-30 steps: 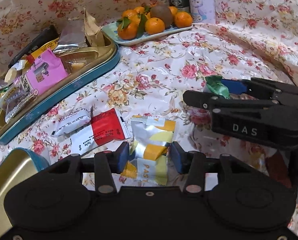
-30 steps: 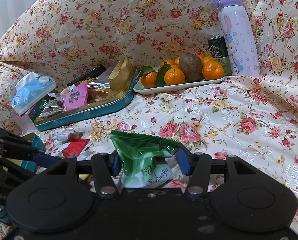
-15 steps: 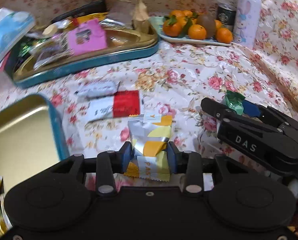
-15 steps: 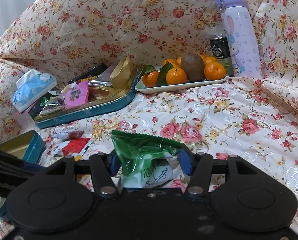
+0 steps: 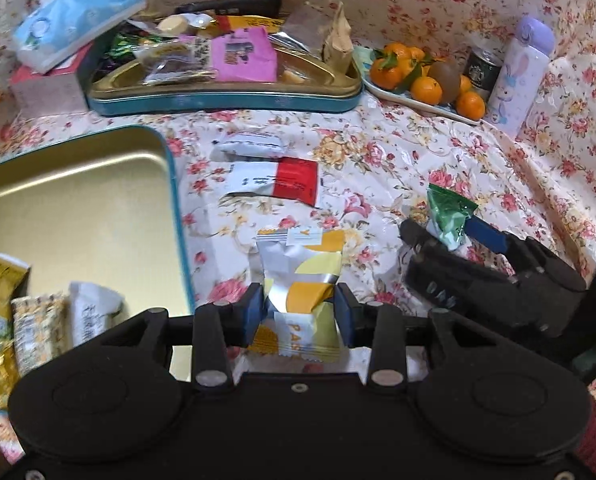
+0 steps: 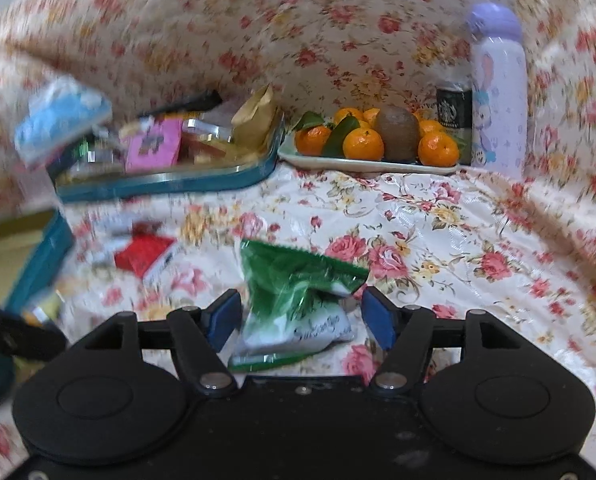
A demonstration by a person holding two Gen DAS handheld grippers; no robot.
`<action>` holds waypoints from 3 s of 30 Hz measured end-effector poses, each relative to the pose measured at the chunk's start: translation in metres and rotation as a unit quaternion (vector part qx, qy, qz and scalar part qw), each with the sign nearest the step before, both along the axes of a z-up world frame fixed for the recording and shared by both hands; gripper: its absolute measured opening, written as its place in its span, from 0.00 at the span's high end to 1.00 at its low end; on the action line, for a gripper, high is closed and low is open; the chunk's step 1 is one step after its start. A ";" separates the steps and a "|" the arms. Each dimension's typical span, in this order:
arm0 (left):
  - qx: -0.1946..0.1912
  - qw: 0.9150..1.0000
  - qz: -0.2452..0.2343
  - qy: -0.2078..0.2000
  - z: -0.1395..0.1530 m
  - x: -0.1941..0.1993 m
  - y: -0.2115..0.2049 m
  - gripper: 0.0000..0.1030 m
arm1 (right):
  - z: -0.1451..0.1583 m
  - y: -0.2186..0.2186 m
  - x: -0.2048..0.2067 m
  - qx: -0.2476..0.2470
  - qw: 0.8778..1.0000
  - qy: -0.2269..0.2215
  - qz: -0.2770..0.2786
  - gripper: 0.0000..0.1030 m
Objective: Organize snacks
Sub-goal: 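Carry the green packet and yellow-and-orange packet over the tray with both tools, then open both tools to drop the two packets into the tray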
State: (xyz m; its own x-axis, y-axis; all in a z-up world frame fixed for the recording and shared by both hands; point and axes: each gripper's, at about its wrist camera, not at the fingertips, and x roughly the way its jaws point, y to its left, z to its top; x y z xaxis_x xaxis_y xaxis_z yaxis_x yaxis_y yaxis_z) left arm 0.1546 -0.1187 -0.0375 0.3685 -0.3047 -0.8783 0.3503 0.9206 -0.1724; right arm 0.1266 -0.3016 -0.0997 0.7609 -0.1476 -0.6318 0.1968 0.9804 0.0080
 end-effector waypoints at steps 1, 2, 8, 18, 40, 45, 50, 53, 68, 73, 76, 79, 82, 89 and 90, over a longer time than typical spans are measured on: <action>0.001 1.000 0.002 0.001 0.003 -0.001 0.002 0.55 | 0.000 0.006 -0.001 -0.018 1.000 0.006 0.003 0.34; -0.001 1.000 0.003 0.003 0.006 -0.002 0.005 0.55 | 0.000 0.011 -0.003 -0.030 1.000 0.008 0.005 0.35; -0.006 1.000 0.007 0.004 0.021 -0.008 0.022 0.55 | 0.006 0.014 -0.007 -0.003 1.000 0.020 -0.013 0.49; -0.001 0.999 0.023 0.023 0.036 -0.009 0.063 0.55 | 0.047 0.022 -0.021 0.052 0.998 0.031 0.004 0.50; 0.049 0.989 0.142 0.014 0.046 0.004 0.217 0.55 | 0.091 0.190 -0.057 0.110 0.952 0.127 0.257 0.49; 0.053 0.987 0.150 0.019 0.042 0.020 0.230 0.55 | 0.089 0.217 -0.058 0.131 0.933 0.159 0.294 0.49; 0.051 0.988 0.147 0.016 0.044 0.052 0.230 0.55 | 0.104 0.230 -0.033 0.134 0.934 0.150 0.296 0.49; 0.049 0.986 0.156 0.021 0.042 0.074 0.231 0.55 | 0.110 0.233 -0.006 0.117 0.940 0.141 0.287 0.49; 0.051 0.987 0.149 -0.001 0.029 0.106 0.222 0.54 | 0.079 0.246 0.100 0.066 0.956 0.162 0.235 0.49; 0.057 0.986 0.158 0.003 0.023 0.097 0.227 0.54 | 0.060 0.255 0.117 0.050 0.958 0.171 0.225 0.49; 0.049 0.984 0.172 0.015 0.020 0.091 0.233 0.54 | 0.050 0.255 0.125 0.052 0.960 0.171 0.218 0.49; 0.042 0.983 0.179 0.015 0.019 0.083 0.236 0.54 | 0.047 0.251 0.127 0.063 0.962 0.159 0.214 0.49; 0.045 0.982 0.185 0.006 0.023 0.075 0.234 0.54 | 0.052 0.246 0.124 0.074 0.964 0.139 0.215 0.49; 0.041 0.984 0.174 -0.025 0.037 0.055 0.212 0.54 | 0.081 0.204 0.089 0.089 0.975 0.043 0.199 0.49; 0.039 0.984 0.170 -0.028 0.039 0.052 0.206 0.54 | 0.084 0.193 0.082 0.091 0.977 0.030 0.192 0.49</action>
State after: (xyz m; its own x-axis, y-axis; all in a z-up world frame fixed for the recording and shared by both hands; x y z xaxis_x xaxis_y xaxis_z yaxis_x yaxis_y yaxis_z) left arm 0.2062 0.0876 0.0014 0.4868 -0.0878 -0.8691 0.0265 0.9960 -0.0858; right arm 0.2082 -0.1083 -0.0156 0.6991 0.2605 -0.6659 -0.1793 0.9654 0.1895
